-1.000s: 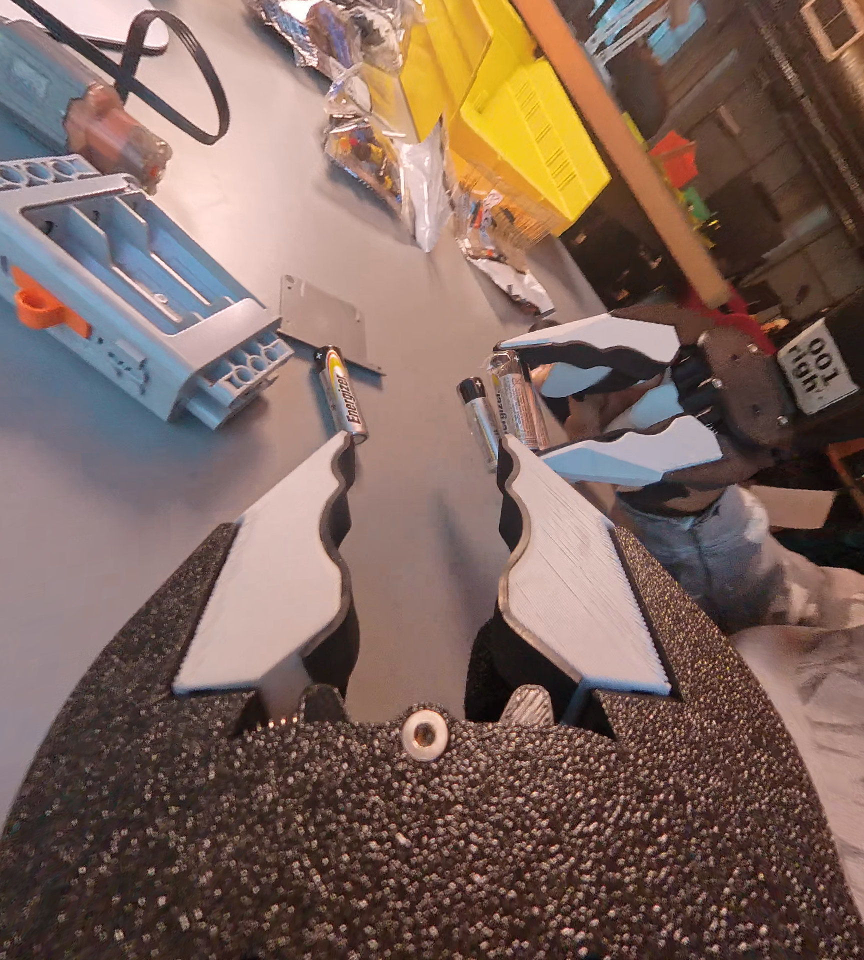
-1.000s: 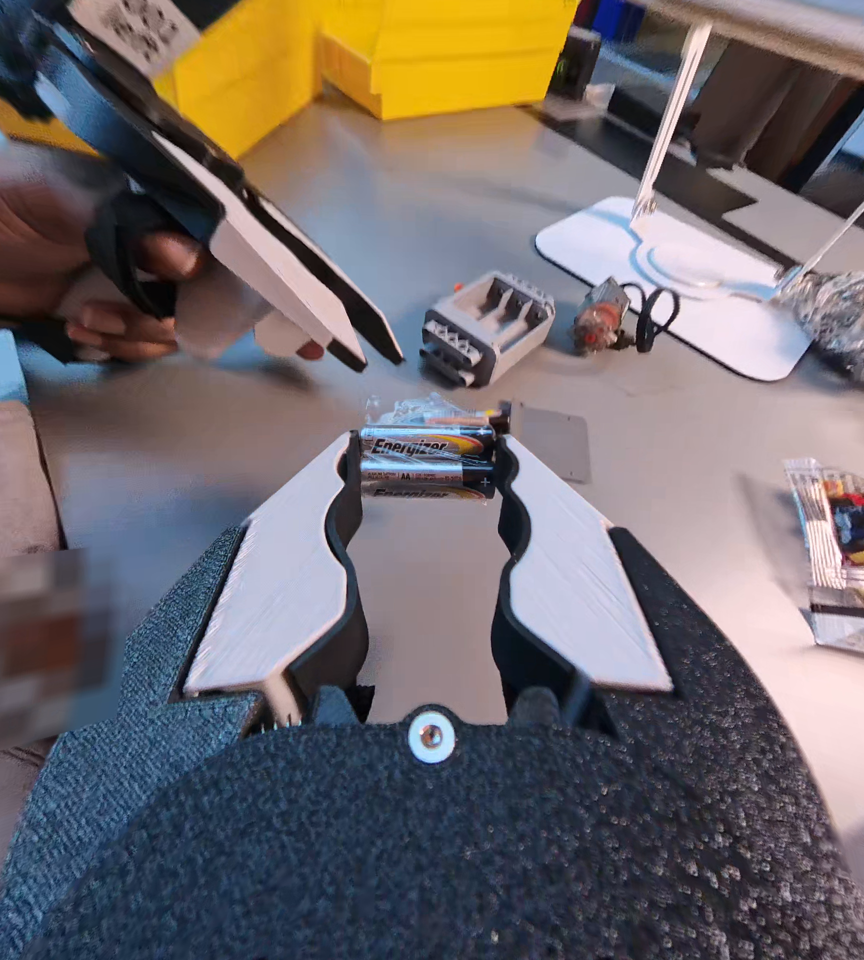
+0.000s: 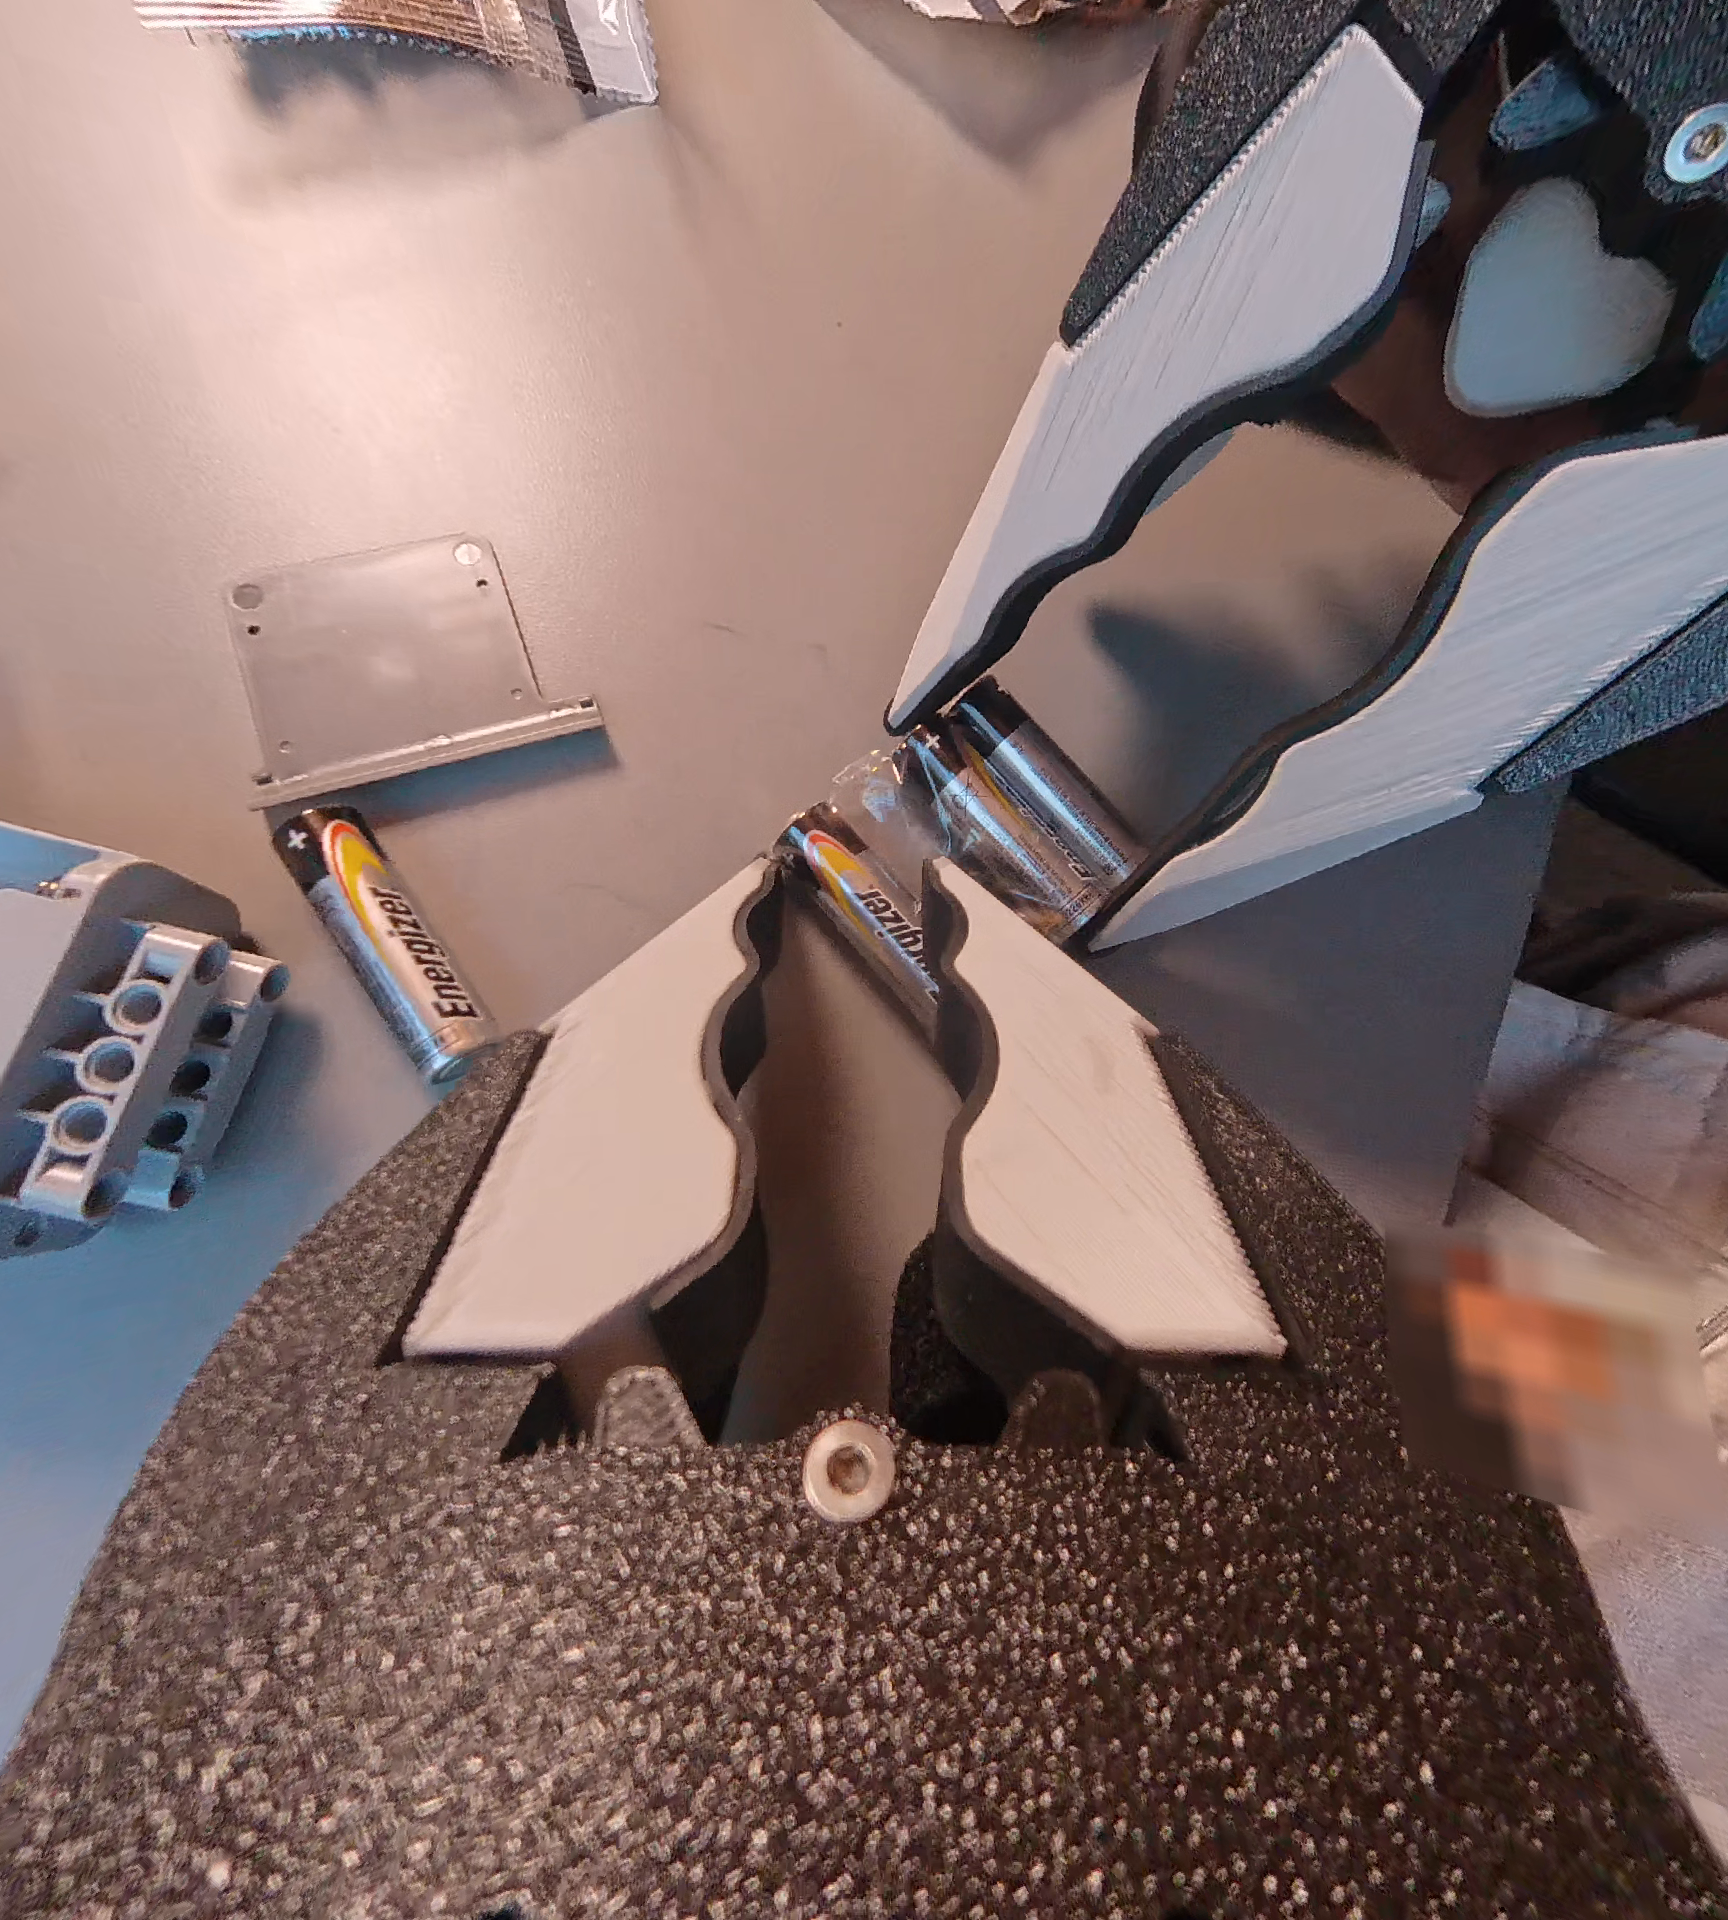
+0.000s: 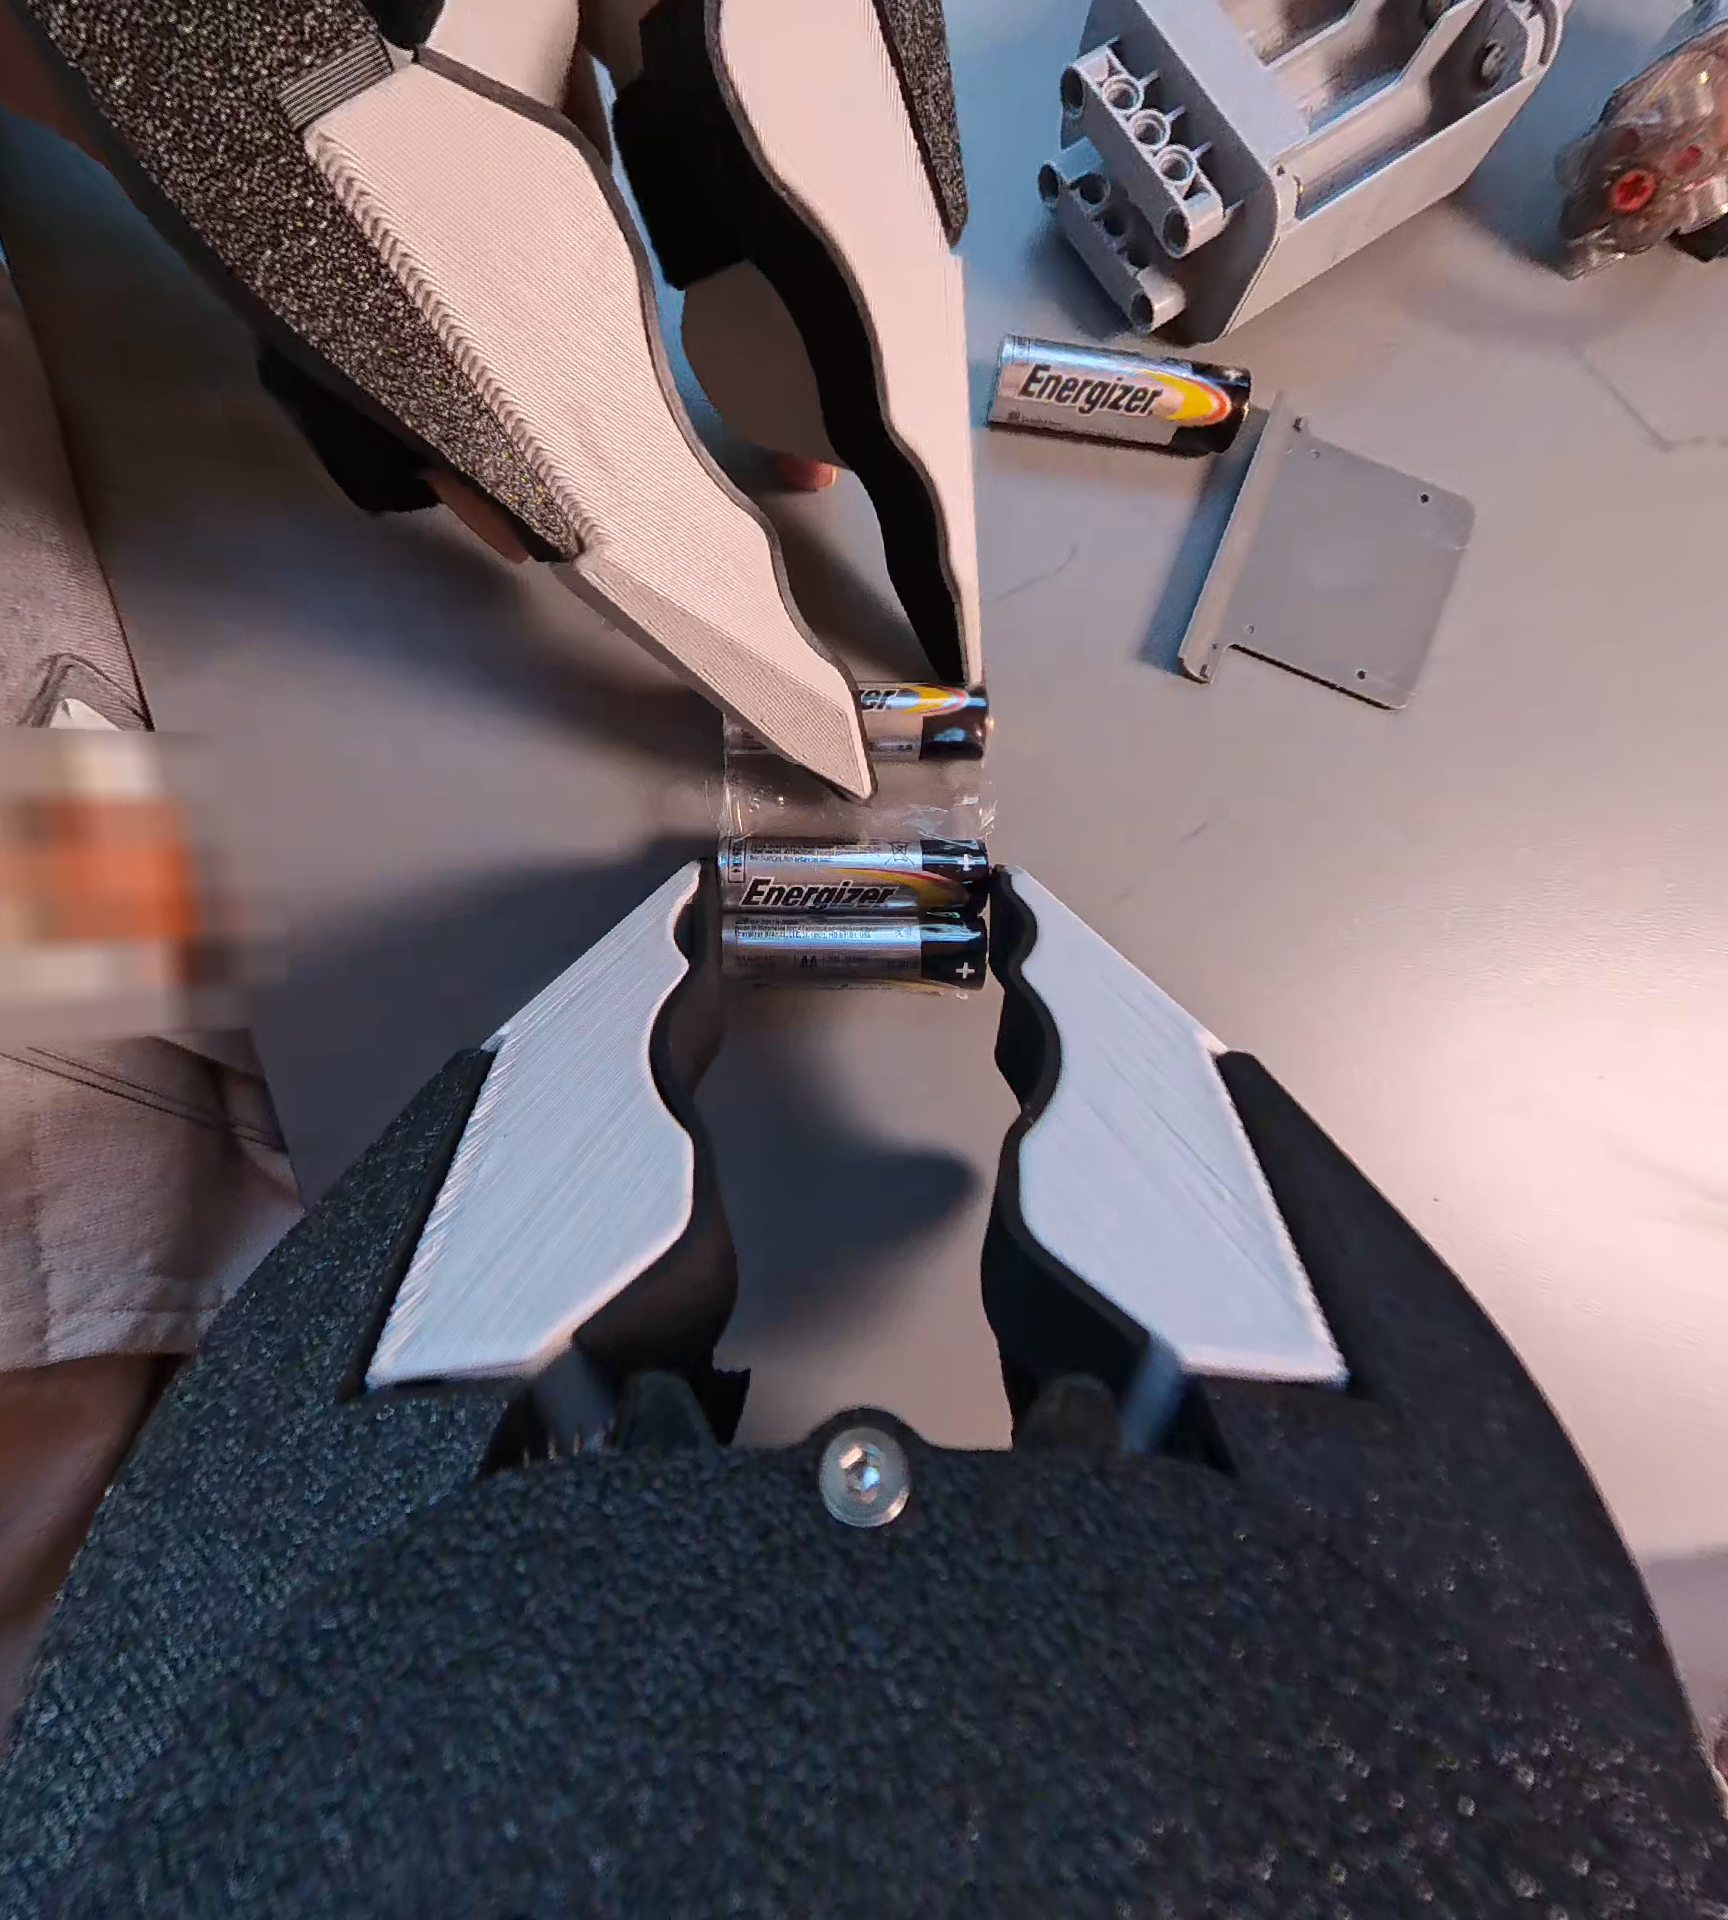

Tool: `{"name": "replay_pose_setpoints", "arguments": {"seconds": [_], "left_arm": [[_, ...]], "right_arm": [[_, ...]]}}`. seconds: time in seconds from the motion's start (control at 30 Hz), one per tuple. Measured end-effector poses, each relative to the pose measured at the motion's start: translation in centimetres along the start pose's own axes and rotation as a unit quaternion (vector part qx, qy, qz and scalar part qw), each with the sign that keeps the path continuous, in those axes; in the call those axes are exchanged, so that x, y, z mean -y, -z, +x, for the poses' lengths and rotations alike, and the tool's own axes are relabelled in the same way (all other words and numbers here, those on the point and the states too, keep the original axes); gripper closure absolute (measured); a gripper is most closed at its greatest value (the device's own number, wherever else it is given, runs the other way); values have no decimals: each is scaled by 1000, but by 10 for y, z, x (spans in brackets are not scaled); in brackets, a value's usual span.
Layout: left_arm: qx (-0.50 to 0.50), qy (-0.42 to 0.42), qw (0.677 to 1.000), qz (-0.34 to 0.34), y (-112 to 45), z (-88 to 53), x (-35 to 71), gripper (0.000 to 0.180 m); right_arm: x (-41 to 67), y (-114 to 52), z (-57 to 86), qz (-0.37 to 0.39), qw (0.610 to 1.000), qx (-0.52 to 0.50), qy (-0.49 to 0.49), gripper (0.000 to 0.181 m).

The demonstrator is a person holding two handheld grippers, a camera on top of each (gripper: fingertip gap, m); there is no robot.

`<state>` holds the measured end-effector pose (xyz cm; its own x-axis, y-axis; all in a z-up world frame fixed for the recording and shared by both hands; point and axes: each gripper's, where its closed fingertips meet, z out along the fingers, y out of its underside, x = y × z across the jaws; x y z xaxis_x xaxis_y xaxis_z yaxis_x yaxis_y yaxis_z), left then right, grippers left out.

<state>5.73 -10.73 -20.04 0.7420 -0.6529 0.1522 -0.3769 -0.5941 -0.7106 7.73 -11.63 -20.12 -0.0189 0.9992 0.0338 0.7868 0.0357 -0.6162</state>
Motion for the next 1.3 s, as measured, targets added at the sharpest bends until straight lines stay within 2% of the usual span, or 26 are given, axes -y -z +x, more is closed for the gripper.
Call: {"name": "replay_pose_setpoints", "arguments": {"seconds": [0.2,0.27,0.3,0.37,0.47,0.53,0.63,0.7,0.77,0.83,1.0,1.07,1.17,1.3], "left_arm": [[-37,29,999,-7,15,0,-11,157],[-46,37,998,-4,26,-2,-15,168],[-25,38,999,-2,33,-12,-16,180],[35,9,998,-43,43,-35,-38,180],[25,30,999,-36,52,-34,-40,180],[28,41,999,-2,57,-35,-25,180],[-11,51,997,57,56,-21,0,159],[-29,34,999,29,42,-10,-7,147],[17,-11,1000,-20,31,-20,-25,157],[24,-22,999,-24,32,-22,-27,168],[94,0,995,-24,46,-53,-29,166],[93,21,995,-1,51,-54,-21,154],[-7,91,993,79,58,-28,4,148],[-149,226,951,148,65,-5,21,140]], "right_arm": [[8,-3,-9,16,999,33,5,130],[6,-4,-8,9,999,30,17,130],[4,-3,-6,3,999,30,16,131],[1,-1,-3,-5,999,32,22,130],[3,-2,-2,-7,999,32,30,131],[3,-3,-1,-9,999,31,34,130],[5,-4,2,-4,999,22,26,130],[6,-4,5,-1,1000,15,20,130],[5,-3,6,-2,1000,12,22,130],[1,0,9,-8,1000,9,19,130],[-5,4,18,-9,1000,-4,-2,130],[-1,1,17,5,1000,-6,-4,130],[15,1,16,45,999,-21,14,130],[45,11,7,120,991,-30,57,130]]}}
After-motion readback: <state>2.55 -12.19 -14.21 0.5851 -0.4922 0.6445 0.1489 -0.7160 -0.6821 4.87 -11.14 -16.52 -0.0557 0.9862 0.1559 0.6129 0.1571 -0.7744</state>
